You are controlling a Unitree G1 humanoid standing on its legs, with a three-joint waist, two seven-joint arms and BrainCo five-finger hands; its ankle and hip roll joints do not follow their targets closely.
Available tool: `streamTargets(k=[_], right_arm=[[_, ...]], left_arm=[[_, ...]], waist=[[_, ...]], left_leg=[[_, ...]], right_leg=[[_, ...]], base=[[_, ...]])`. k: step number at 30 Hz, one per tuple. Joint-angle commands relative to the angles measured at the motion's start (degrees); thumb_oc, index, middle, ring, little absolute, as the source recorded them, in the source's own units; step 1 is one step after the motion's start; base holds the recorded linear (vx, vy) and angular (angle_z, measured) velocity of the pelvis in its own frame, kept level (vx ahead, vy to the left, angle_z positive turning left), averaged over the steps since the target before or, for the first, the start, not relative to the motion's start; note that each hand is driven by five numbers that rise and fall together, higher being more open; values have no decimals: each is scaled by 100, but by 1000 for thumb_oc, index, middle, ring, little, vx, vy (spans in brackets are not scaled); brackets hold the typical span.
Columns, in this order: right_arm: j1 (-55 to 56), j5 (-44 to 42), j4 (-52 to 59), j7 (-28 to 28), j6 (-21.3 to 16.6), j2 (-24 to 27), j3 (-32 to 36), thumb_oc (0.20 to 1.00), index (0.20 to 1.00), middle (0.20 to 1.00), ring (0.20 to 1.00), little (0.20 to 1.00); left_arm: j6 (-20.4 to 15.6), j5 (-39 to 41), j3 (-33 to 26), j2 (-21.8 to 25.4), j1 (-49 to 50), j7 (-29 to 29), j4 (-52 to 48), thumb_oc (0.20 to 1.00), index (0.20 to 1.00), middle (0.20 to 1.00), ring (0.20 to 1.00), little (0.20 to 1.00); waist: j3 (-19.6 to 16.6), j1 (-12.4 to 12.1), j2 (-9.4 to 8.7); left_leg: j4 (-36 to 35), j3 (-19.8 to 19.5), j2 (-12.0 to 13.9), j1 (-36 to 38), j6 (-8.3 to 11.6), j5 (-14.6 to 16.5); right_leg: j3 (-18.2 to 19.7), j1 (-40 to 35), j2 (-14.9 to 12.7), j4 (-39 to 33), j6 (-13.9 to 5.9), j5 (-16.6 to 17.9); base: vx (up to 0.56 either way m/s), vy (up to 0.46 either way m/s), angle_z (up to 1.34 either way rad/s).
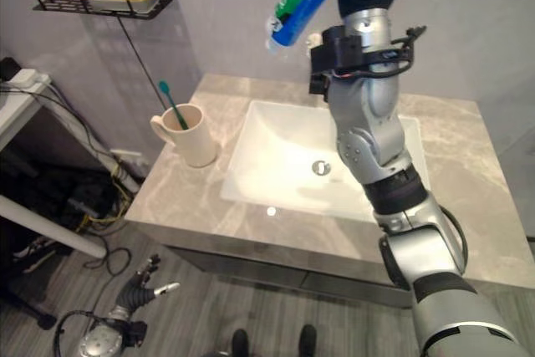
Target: Put brush and paste in cup on sink, flatten towel.
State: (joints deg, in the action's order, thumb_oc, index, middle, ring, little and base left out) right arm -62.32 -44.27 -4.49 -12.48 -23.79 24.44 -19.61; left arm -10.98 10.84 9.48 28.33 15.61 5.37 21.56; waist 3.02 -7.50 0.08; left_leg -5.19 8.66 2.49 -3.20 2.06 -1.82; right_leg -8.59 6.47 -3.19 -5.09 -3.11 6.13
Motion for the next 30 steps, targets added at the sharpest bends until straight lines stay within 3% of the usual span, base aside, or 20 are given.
streamTargets(k=[1, 6, 9, 12, 13, 15, 17, 19, 21, 30], right_arm=[[-809, 260, -316, -174, -108, 45, 265, 200, 200, 200, 200, 200], [-776, 442, -496, -345, -111, 102, 419, 200, 200, 200, 200, 200], [-683, 596, -684, -483, -89, 196, 540, 200, 200, 200, 200, 200], [-496, 392, -775, -407, -120, 313, 661, 200, 200, 200, 200, 200], [-437, 408, -737, -393, -130, 391, 696, 200, 200, 200, 200, 200], [-384, 336, -832, -397, -174, 398, 790, 200, 200, 200, 200, 200], [-445, 230, -964, -365, -219, 383, 819, 200, 200, 200, 200, 200], [-463, 145, -983, -332, -252, 353, 760, 200, 200, 200, 200, 200], [-394, 64, -1003, -293, -209, 366, 772, 200, 200, 200, 200, 200], [-390, 337, -1025, -377, -148, 401, 682, 200, 200, 200, 200, 200]], left_arm=[[-184, -4, -16, 485, -149, 90, -144, 1000, 1000, 1000, 1000, 1000], [-207, -68, -8, 574, -160, 102, -165, 1000, 1000, 1000, 1000, 1000], [-237, -115, 24, 633, -235, 119, -109, 1000, 1000, 1000, 1000, 1000], [-248, -150, 113, 697, -334, 88, -46, 1000, 1000, 1000, 1000, 1000], [-239, -197, 183, 702, -366, 61, -15, 1000, 1000, 1000, 1000, 1000], [-220, -242, 217, 675, -379, -5, 15, 1000, 1000, 1000, 1000, 1000], [-229, -249, 267, 638, -419, -25, 30, 1000, 1000, 1000, 1000, 1000], [-241, -213, 299, 616, -479, 14, 115, 1000, 1000, 1000, 1000, 1000], [-226, -249, 259, 535, -445, 44, 211, 1000, 1000, 1000, 1000, 1000], [-212, -263, 300, 291, -466, 130, 350, 1000, 1000, 1000, 1000, 1000]], waist=[[-123, -175, -287], [-74, -230, -255], [-20, -224, -176], [86, -140, -69], [135, -22, -35], [188, 62, 31], [277, 208, 92], [392, 380, 90], [365, 378, 3], [148, 399, 14]], left_leg=[[537, -21, -327, -71, -142, 496], [542, -124, -475, -104, -265, 527], [519, -223, -577, -99, -357, 527], [637, -324, -617, -97, -403, 582], [701, -412, -641, -47, -409, 642], [821, -499, -679, -19, -403, 704], [885, -602, -694, 68, -405, 796], [1030, -760, -757, 188, -388, 923], [1132, -699, -820, 224, -363, 999], [867, -740, -692, 243, -309, 923]], right_leg=[[-62, -678, -477, 89, -542, -285], [-45, -590, -604, 405, -611, -195], [39, -380, -678, 945, -637, -152], [202, -158, -480, 1494, -557, -322], [471, -29, -220, 1524, -466, -548], [558, 226, -118, 1454, -388, -637], [650, 535, -101, 1362, -388, -499], [979, 836, -36, 1325, -434, -302], [885, 634, -148, 1203, -423, -261], [1034, 363, -76, 713, -406, -156]], base=[[18, 78, 15], [18, 133, 18], [9, 161, 14], [36, 139, 17], [91, 109, 23], [100, 101, 42], [71, 39, 53], [82, 21, 37], [63, -8, 59], [39, -52, -2]])
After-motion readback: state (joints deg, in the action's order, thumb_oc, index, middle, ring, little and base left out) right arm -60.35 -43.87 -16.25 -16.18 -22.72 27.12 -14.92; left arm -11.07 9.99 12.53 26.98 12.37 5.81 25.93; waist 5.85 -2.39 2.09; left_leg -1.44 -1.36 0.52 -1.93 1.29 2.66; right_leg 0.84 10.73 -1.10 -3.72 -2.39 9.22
